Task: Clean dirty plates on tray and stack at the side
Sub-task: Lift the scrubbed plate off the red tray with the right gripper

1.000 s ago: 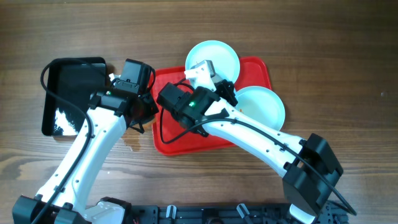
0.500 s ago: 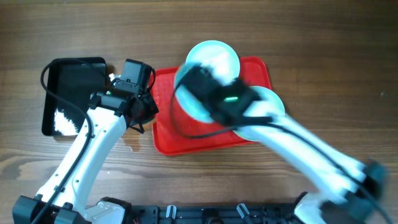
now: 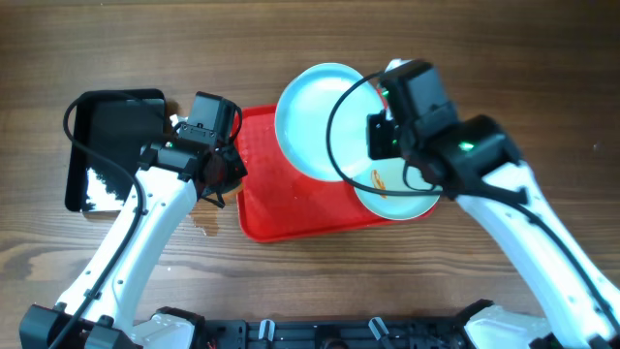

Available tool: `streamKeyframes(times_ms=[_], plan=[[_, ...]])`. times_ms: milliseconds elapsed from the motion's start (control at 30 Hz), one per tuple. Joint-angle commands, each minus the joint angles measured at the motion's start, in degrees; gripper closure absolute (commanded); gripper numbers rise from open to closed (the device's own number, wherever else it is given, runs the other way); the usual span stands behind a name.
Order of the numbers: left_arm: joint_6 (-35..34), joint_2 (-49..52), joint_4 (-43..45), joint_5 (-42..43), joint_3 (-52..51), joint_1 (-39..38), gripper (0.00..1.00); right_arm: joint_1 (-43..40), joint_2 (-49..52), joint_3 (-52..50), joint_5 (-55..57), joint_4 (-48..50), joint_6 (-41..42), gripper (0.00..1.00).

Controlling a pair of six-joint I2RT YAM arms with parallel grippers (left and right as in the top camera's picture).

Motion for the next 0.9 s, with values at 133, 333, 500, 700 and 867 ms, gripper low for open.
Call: streamKeyframes(times_ms=[133, 333, 500, 700, 867], plan=[[0.1, 0.2, -0.2, 0.2, 0.7, 0.3, 0.96, -0.1, -0.5, -0.8, 16.6, -2.7, 4.5, 0.96], [0.1, 0.2, 0.2, 0.3, 0.7, 0.3, 0.96, -0.1, -4.5, -0.8, 11.4, -0.7, 6.4, 0.96], [0.1, 0.2, 0.2, 0.3, 0.7, 0.3, 0.96, -0.1, -0.3, -3.9, -2.6, 1.1, -5.3, 0.96], [0.1, 0.2, 0.2, 0.3, 0.7, 0.3, 0.96, -0.1, 4.4, -6.2, 0.7, 1.8, -3.1, 0.96], [0.1, 0.2, 0.2, 0.3, 0.7, 0.3, 0.96, 1.2, 4.4, -6.1, 25.6, 1.1, 0.9, 0.96]])
